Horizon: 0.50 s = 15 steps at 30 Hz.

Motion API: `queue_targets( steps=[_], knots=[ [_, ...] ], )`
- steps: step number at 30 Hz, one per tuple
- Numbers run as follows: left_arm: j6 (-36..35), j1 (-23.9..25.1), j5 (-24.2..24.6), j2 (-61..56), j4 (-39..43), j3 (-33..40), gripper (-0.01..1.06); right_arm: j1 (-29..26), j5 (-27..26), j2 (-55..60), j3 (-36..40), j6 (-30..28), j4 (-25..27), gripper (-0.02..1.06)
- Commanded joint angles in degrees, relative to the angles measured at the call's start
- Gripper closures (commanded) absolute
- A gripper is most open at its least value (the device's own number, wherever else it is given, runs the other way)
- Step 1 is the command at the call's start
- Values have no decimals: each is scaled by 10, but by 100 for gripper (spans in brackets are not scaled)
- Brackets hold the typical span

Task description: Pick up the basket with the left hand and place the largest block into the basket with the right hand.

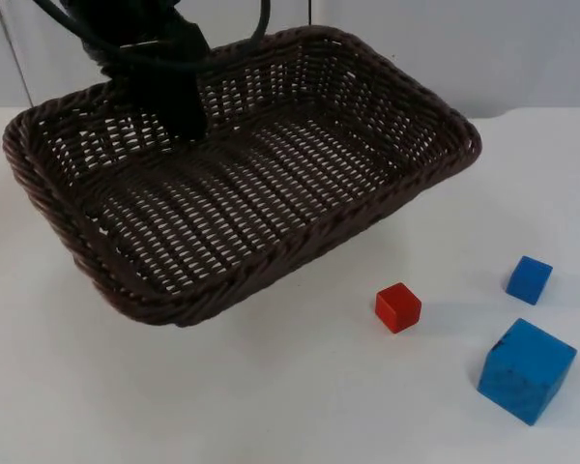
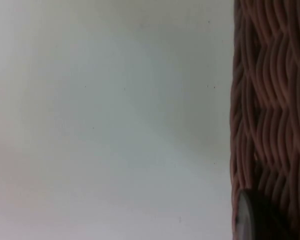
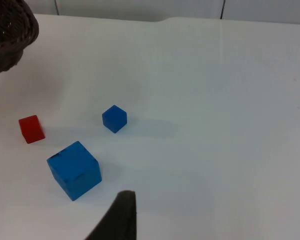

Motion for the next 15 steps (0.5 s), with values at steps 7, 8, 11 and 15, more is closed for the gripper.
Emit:
queue_targets(
  steps=[7,8,11,15],
  knots=[
    [-34,0,5,-34,-16,10,105,-3,-1,-2,3,-4,2,-1],
    [-33,3,5,-46,-16,25,105,-3,-1,-2,3,-4,2,-1],
    [-29,27,5,-71,-46,69,105,-3,-1,-2,3,-4,1,-1],
    [-22,64,5,-90,-102,109,105,-3,-1,-2,3,-4,0,-1]
  ],
)
